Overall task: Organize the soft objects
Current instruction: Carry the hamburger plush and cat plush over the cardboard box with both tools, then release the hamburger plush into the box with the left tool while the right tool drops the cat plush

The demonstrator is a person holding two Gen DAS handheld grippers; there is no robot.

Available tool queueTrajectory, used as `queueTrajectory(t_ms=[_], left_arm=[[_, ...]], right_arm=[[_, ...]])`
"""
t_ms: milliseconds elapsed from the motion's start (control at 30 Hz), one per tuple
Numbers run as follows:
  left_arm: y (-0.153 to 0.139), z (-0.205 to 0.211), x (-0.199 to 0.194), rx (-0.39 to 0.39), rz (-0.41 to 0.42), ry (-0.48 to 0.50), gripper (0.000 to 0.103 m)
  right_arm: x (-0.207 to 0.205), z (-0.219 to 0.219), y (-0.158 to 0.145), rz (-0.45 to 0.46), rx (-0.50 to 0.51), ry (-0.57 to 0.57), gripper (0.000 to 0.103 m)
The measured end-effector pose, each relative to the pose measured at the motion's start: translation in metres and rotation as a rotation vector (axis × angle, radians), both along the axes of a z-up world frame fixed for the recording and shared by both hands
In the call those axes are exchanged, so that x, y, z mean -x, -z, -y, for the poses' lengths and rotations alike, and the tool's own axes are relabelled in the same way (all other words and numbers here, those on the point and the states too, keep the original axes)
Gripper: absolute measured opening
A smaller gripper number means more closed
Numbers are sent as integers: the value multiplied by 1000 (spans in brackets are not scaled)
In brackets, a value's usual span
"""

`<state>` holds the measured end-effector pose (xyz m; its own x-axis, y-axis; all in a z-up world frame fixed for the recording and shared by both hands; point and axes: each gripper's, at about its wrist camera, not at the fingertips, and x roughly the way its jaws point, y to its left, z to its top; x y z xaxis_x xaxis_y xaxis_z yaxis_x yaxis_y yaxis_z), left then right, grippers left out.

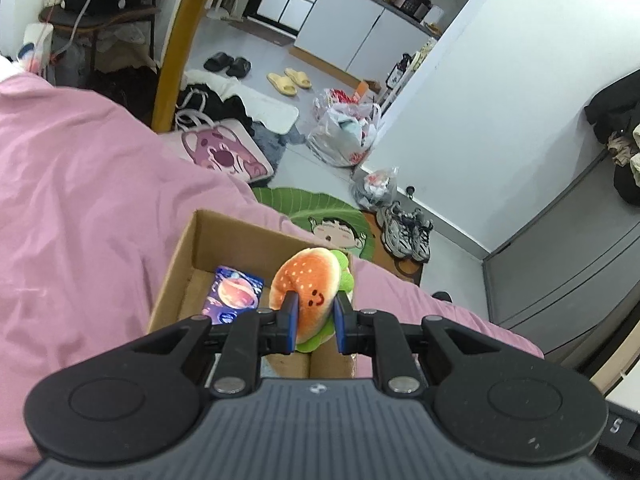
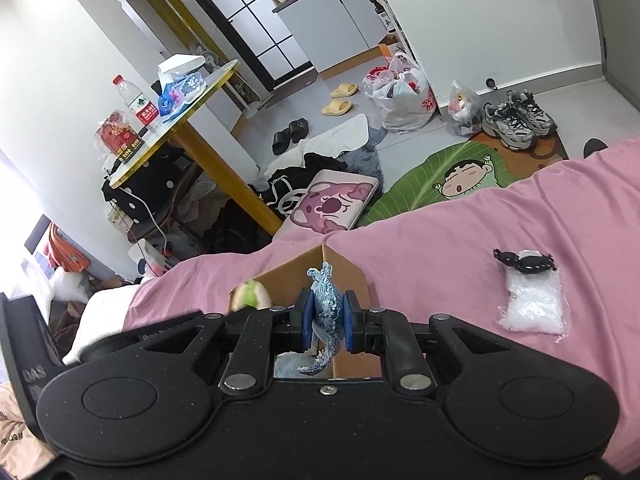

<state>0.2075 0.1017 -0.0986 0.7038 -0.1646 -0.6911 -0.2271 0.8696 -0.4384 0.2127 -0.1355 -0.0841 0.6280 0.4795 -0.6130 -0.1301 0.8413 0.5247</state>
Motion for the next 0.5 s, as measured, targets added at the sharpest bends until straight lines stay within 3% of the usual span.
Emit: queueTrajectory(t_ms=[300,500], left_arm=[[29,-5,-16,63,-59,32,18],[42,-20,-25,108,-97,-10,21]], right_arm=[[-20,-17,10,-17,13,1,16],[-32,-34,15,-26,21,-19,16]])
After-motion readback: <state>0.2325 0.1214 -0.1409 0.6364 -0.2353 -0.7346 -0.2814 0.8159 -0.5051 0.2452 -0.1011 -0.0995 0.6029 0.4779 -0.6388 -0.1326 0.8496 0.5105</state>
